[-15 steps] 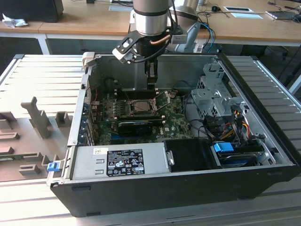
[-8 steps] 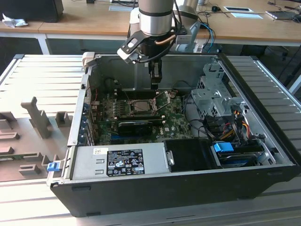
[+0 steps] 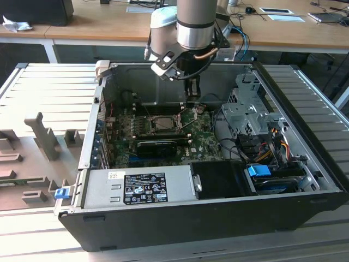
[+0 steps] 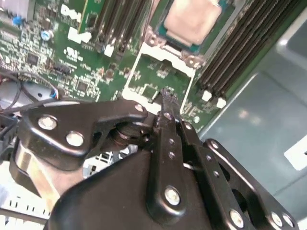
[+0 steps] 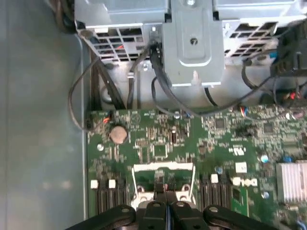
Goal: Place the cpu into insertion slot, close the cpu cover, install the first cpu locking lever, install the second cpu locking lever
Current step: 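Close the cpu cover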
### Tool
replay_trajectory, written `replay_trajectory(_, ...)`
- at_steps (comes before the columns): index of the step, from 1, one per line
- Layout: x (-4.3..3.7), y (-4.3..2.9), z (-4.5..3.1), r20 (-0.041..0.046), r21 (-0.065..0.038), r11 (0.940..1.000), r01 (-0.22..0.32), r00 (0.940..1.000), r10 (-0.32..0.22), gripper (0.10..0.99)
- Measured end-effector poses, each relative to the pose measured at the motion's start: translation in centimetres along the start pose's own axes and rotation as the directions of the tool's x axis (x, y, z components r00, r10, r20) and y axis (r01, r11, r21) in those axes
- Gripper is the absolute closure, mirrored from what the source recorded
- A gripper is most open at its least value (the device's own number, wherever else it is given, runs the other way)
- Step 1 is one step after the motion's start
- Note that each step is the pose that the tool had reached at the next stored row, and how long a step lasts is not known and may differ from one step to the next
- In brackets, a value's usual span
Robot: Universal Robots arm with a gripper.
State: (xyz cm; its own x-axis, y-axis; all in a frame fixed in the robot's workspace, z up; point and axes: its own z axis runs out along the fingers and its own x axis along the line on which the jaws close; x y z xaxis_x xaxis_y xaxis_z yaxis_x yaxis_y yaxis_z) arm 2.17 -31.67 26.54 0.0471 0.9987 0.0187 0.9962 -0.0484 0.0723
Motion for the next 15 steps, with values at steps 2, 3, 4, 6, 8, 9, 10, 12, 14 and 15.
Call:
replay_trajectory(2, 0.03, 0.67, 0.13, -0.0006, 0.000, 1.0000, 0.009, 1.0000, -0.009, 0.980)
replay_trajectory(3, 0.04, 0.80, 0.20, -0.0016, 0.000, 0.9998, 0.021, 0.9998, -0.021, 0.980)
replay_trajectory(4, 0.05, 1.06, 0.35, -0.0022, 0.001, 0.9996, 0.029, 0.9996, -0.029, 0.980)
replay_trajectory(6, 0.06, 1.43, 0.71, 0.0000, 0.005, 0.9994, 0.033, 0.9995, -0.033, 0.980)
replay_trajectory(8, 0.08, 1.88, 1.02, 0.0013, 0.007, 0.9993, 0.036, 0.9994, -0.036, 0.980)
replay_trajectory(9, 0.09, 2.15, 1.08, 0.0015, 0.008, 0.9993, 0.036, 0.9993, -0.036, 0.980)
replay_trajectory(10, 0.12, 2.57, 1.15, 0.0014, 0.010, 0.9992, 0.037, 0.9993, -0.037, 0.980)
replay_trajectory(12, 0.17, 3.19, 1.26, 0.0012, 0.013, 0.9992, 0.038, 0.9993, -0.038, 0.980)
replay_trajectory(14, 0.21, 3.73, 1.42, 0.0012, 0.015, 0.9991, 0.039, 0.9992, -0.039, 0.980)
replay_trajectory(15, 0.22, 3.79, 1.57, 0.0012, 0.015, 0.9991, 0.040, 0.9992, -0.040, 0.980)
